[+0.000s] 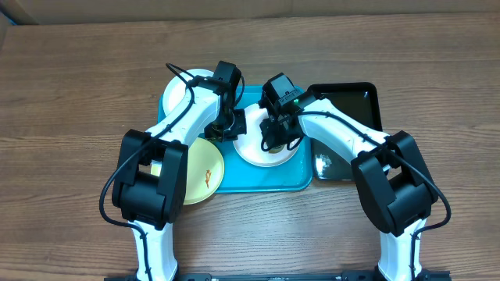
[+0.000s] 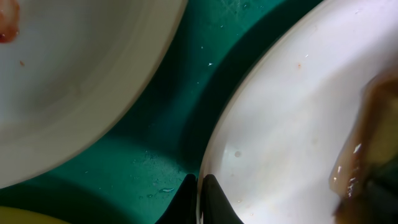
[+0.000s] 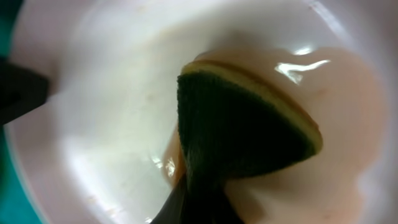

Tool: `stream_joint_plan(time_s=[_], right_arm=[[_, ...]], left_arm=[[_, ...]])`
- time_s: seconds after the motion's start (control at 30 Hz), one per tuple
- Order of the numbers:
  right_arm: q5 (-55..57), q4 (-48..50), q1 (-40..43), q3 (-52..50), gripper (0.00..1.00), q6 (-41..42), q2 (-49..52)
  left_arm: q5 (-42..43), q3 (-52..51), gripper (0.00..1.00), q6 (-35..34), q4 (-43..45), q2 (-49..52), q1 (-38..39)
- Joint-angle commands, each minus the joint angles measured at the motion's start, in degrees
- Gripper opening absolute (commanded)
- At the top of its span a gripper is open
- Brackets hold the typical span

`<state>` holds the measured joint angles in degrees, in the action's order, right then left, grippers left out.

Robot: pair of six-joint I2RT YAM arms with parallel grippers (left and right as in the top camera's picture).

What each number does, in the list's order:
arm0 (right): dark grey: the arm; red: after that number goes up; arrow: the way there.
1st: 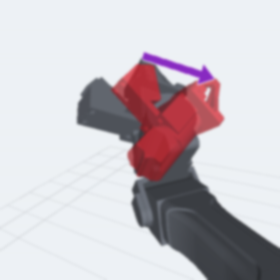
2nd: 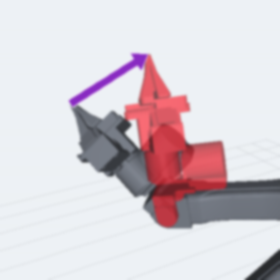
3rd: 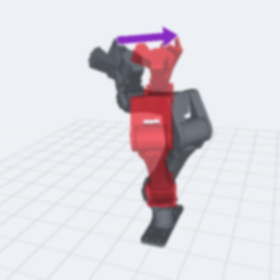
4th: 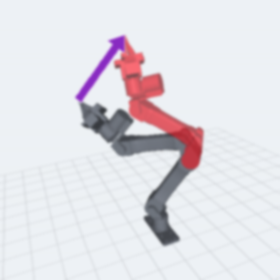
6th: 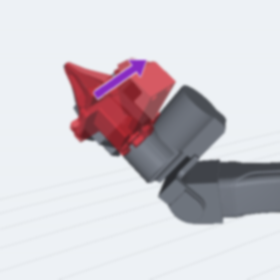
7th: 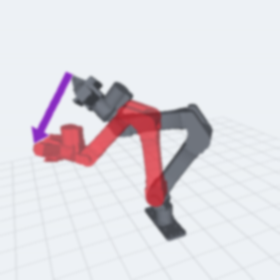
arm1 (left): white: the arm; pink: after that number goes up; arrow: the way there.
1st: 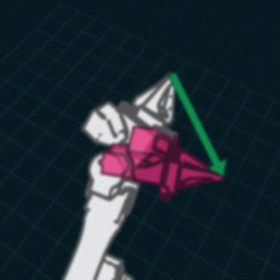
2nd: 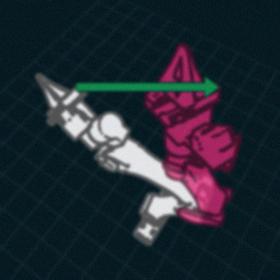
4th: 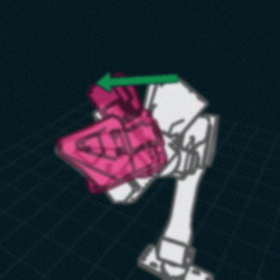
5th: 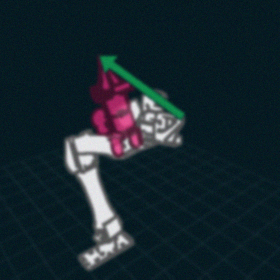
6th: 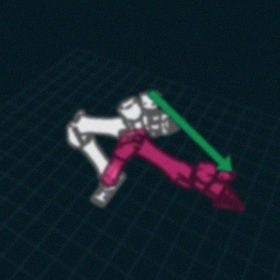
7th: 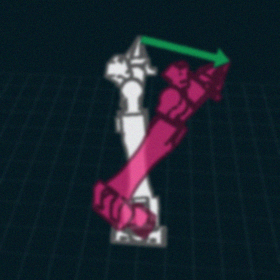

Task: Clean dirty plates on tray and stack at the side
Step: 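Scrub the held white plate with the sponge in the right gripper, then return the sponge to the black tray and raise the right arm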

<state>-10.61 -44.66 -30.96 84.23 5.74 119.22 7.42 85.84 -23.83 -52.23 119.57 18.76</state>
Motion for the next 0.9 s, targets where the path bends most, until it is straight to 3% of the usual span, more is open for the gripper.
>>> stream_joint_plan(time_s=[0.0, 0.13, 0.23, 0.43, 0.53, 0.67, 0.77, 0.87], right_arm=[[-12.5, -0.7, 2.3, 3.2, 0.04, -0.3, -1.3], [-27.8, -2.3, 8.1, 7.2, 0.04, -3.0, -5.1], [-31.2, -4.6, 13.1, 8.5, 0.04, -3.0, -8.4], [-24.2, -14.6, 23.1, 8.4, 0.04, -5.9, -11.4], [-13.4, -19.7, 27.0, 7.5, 0.04, -7.3, -11.4], [-2.6, -19.5, 30.2, 4.2, 0.04, -5.9, -11.3], [-1.4, -15.6, 31.4, 0.2, 0.04, -5.5, -11.3], [-1.4, -10.3, 31.7, -4.6, 0.04, -5.6, -11.2]], left_arm=[[0.1, -0.3, 0.04, 1.1, 0.0, 1.0, 0.4], [0.1, -0.3, 0.04, 1.1, 0.0, 1.0, 0.4], [0.1, -0.3, 0.04, 1.1, 0.1, 1.0, 0.4], [0.1, -0.3, 0.04, 1.1, 0.2, 1.0, 0.4], [0.0, -0.3, 0.04, 1.1, 0.3, 1.0, 0.4], [-0.3, -0.3, 0.04, 1.1, 0.2, 1.0, 0.4], [-0.3, -0.3, 0.23, 1.1, 0.2, 1.0, 0.4], [-0.3, -0.3, 0.27, 0.9, 0.2, 1.0, 0.5]])
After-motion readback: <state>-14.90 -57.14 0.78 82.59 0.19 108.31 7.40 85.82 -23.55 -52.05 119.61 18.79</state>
